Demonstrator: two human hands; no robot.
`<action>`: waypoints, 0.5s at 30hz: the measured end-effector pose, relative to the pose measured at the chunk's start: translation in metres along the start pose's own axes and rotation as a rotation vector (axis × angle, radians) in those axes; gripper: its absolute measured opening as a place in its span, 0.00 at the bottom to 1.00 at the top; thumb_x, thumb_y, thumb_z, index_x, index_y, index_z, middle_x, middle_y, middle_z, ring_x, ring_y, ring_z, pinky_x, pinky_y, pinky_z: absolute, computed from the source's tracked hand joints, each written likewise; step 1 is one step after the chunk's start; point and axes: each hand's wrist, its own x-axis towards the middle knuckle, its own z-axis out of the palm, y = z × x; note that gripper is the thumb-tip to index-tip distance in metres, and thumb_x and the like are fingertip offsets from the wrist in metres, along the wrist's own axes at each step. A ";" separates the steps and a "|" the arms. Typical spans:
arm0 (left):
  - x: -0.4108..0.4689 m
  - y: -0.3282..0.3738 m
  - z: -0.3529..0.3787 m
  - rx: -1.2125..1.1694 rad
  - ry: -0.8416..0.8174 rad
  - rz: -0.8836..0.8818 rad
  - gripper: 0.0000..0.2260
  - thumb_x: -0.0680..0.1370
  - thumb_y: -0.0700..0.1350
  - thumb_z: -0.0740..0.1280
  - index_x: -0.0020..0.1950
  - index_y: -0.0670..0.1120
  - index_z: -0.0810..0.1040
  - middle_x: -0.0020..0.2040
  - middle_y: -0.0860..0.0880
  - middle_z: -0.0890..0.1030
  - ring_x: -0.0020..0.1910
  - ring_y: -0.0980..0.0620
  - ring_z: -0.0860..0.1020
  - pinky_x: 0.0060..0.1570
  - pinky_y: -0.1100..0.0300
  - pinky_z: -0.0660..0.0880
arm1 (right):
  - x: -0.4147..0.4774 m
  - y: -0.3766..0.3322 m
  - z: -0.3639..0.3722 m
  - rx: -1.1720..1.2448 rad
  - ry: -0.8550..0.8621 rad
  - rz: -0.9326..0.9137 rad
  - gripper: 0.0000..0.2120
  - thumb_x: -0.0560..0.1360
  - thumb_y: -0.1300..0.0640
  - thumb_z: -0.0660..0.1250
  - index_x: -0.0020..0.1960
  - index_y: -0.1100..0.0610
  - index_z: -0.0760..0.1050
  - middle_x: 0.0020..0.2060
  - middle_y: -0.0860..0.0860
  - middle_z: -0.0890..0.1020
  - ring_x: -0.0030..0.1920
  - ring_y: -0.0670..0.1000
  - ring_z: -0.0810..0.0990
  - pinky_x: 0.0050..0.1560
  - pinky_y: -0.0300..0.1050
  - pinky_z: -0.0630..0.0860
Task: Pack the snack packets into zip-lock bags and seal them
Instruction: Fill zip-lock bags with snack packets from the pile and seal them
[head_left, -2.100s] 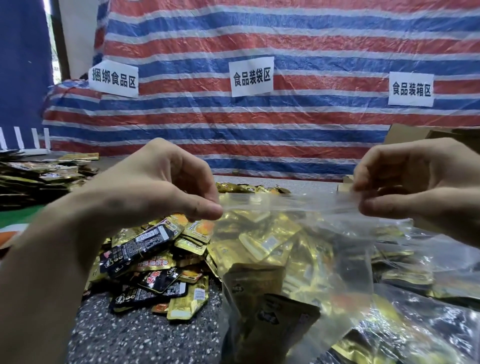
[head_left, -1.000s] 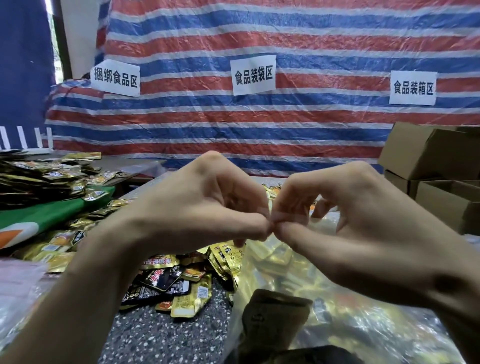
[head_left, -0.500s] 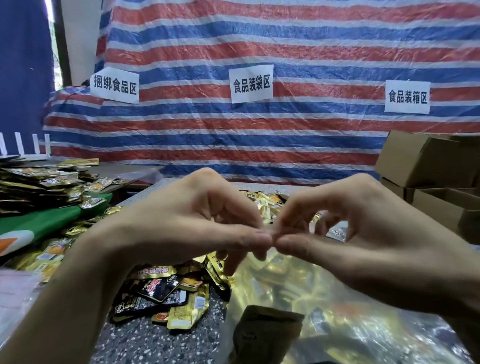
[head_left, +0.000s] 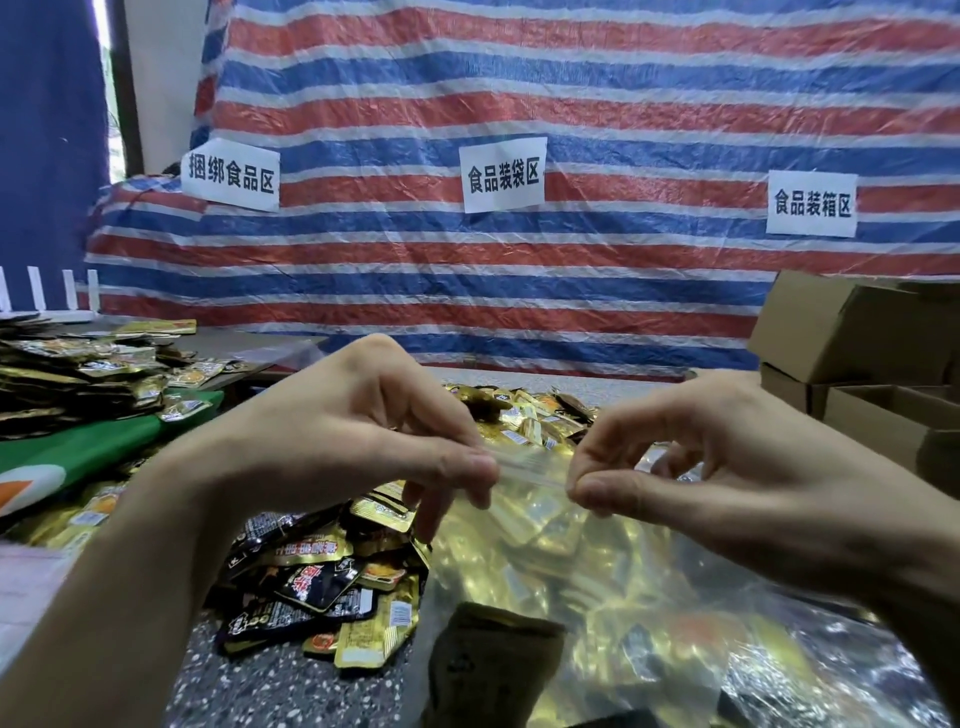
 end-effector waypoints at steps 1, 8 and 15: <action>-0.001 -0.001 -0.002 -0.008 -0.001 -0.002 0.08 0.74 0.45 0.71 0.42 0.41 0.87 0.31 0.45 0.83 0.29 0.49 0.82 0.34 0.65 0.76 | 0.000 0.002 -0.001 0.006 -0.012 0.005 0.07 0.73 0.47 0.69 0.40 0.48 0.83 0.36 0.41 0.84 0.41 0.43 0.82 0.40 0.32 0.74; -0.006 -0.012 -0.013 -0.031 0.039 -0.029 0.09 0.74 0.49 0.73 0.42 0.43 0.87 0.32 0.43 0.84 0.30 0.48 0.82 0.33 0.62 0.77 | -0.004 0.020 -0.012 0.097 -0.099 0.081 0.16 0.68 0.42 0.67 0.45 0.51 0.85 0.41 0.46 0.86 0.43 0.44 0.82 0.44 0.34 0.76; -0.012 -0.020 -0.021 -0.027 0.089 -0.004 0.08 0.73 0.50 0.73 0.41 0.47 0.88 0.30 0.44 0.83 0.28 0.48 0.82 0.33 0.66 0.75 | -0.005 0.033 -0.016 0.191 -0.096 0.104 0.16 0.68 0.43 0.70 0.45 0.55 0.85 0.42 0.53 0.86 0.45 0.52 0.84 0.48 0.44 0.80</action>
